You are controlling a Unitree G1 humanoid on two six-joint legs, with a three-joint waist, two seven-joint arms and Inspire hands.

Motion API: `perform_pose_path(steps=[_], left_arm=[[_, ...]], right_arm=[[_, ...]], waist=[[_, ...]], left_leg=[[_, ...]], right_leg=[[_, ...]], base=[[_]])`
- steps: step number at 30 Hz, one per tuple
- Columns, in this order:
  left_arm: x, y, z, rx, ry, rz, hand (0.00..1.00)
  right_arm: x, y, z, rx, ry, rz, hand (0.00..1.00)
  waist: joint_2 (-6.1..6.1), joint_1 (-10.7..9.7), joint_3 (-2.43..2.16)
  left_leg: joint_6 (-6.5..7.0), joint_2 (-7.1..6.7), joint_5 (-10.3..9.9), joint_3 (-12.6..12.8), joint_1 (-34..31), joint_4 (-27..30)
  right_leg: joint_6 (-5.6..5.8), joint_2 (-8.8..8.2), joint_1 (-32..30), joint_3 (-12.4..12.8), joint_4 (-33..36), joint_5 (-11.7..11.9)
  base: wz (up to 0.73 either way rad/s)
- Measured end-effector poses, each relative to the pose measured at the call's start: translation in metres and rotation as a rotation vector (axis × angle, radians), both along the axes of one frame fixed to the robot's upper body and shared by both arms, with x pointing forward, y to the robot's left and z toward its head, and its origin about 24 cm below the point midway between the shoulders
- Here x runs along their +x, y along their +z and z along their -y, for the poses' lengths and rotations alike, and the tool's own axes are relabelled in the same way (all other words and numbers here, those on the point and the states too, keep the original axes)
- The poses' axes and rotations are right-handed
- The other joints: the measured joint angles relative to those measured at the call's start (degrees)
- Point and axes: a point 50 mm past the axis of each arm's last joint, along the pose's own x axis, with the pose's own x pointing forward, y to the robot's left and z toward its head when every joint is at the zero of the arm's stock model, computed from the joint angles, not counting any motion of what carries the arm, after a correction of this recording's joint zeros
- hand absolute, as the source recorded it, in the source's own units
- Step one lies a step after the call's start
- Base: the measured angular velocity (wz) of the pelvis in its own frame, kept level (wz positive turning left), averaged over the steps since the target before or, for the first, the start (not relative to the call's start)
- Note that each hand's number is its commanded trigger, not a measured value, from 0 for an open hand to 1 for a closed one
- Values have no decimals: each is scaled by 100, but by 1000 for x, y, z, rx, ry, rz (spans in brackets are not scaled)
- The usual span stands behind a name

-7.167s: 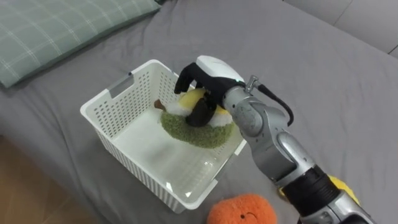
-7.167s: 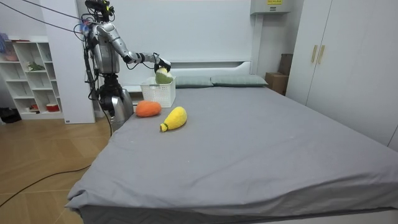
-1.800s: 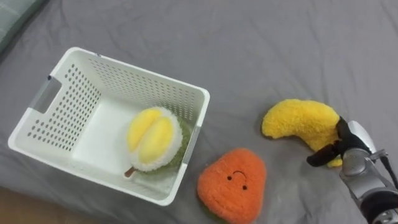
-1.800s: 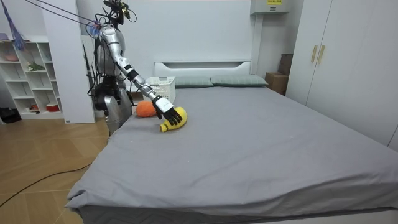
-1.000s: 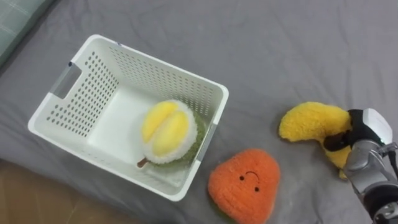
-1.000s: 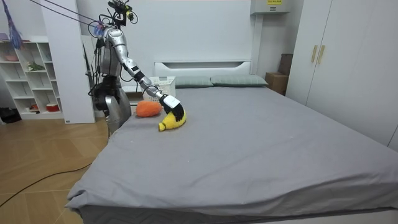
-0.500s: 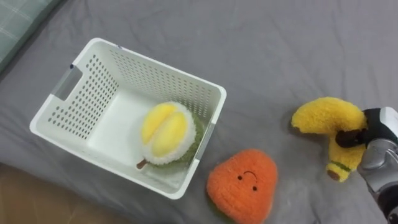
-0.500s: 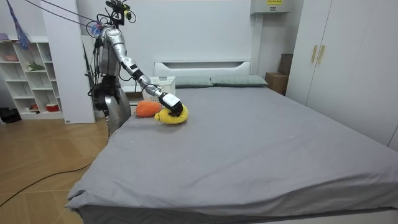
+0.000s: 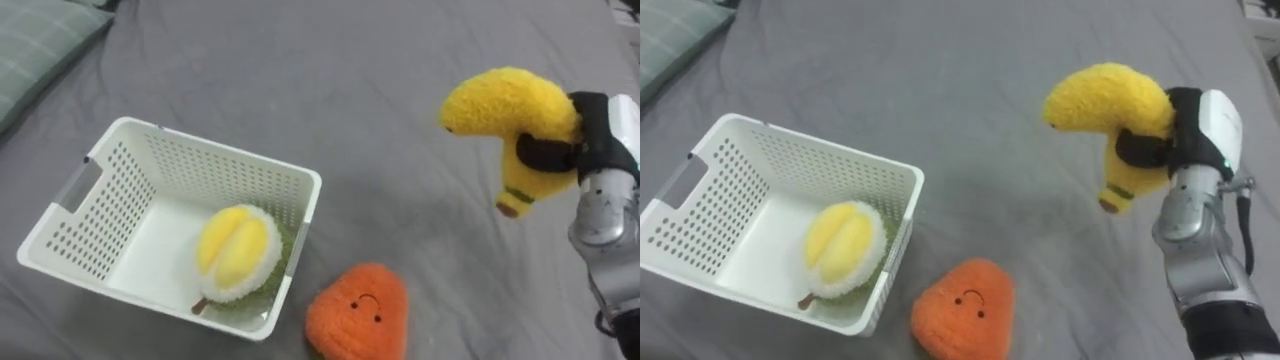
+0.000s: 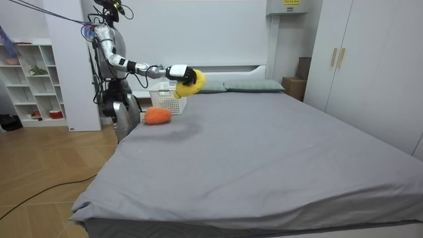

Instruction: Collect toys from the bed

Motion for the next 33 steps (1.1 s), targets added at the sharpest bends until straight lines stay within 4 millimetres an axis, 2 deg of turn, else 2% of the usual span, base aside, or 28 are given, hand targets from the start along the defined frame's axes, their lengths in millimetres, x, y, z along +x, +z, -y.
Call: perform_pose_path(steps=[4, 6, 10, 11, 14, 16, 19, 24, 27, 29, 33], left_arm=[[-1, -1, 3, -5, 15, -6, 0], [3, -1, 3, -5, 12, 3, 0], [10, -1, 3, -6, 6, 17, 0], [13, 0, 3, -6, 4, 24, 0], [17, 0, 4, -5, -1, 35, 0], [17, -1, 6, -11, -3, 34, 0], [21, -2, 12, -19, -22, 35, 0], [28, -3, 18, -21, -80, 36, 0], [33, -2, 19, -21, -91, 44, 0], [35, -2, 19, -6, -124, 32, 0], [43, 0, 20, 26, -170, 42, 0]], right_arm=[[-6, 25, -22, -29, 112, 88, 100], [-9, 46, -36, -62, 171, 153, 100], [-14, 62, -59, -74, 286, 192, 100], [-15, 64, -65, -77, 324, 186, 100], [-17, 67, -76, -56, 384, 176, 100], [-16, 68, -85, -42, 428, 166, 100], [-17, 67, -101, -12, 485, 150, 100], [-15, 65, -140, -22, 639, 88, 100], [-14, 64, -157, -12, 697, 61, 100], [-12, 61, -174, -1, 763, 26, 100], [-17, 50, -199, 19, 854, -40, 100]], waist=[[-18, 7, -9], [-27, 13, -11], [-58, 100, -9], [-76, 143, 5], [-140, 230, 43], [-154, 249, 35], [-153, 401, 36], [-145, 660, 41], [-155, 808, 48], [-157, 871, 74], [-199, 1183, 129]], left_leg=[[-1, -4, -1, 18, 112, -45], [0, -11, -1, 19, 105, -31], [1, -13, 1, 22, 136, -32], [1, -13, 1, 21, 153, -32], [0, -17, 1, 7, 161, -42], [1, -17, 0, 3, 165, -44], [1, -15, 0, -34, 169, -55], [-1, -10, 0, -170, 193, -89], [-1, -16, -1, -235, 241, -94], [-1, -32, -1, -344, 285, -106], [-1, -33, -1, -381, 285, -141]], right_leg=[[0, 0, 92, 15, 3, -2], [-2, -4, 90, 49, 9, -2], [-2, 3, 133, 83, 11, -7], [0, 4, 149, 82, 10, -10], [11, 2, 179, 49, -24, -24], [13, -3, 203, -12, -65, -23], [15, 4, 200, -10, -64, -25], [23, 14, 229, -118, -71, -31], [48, 6, 303, -154, -74, -47], [79, -6, 383, -182, -81, -66], [86, -1, 382, -201, -85, -71]], base=[[-5], [-2], [-1], [0], [3], [4], [5], [13], [16], [22], [7]])
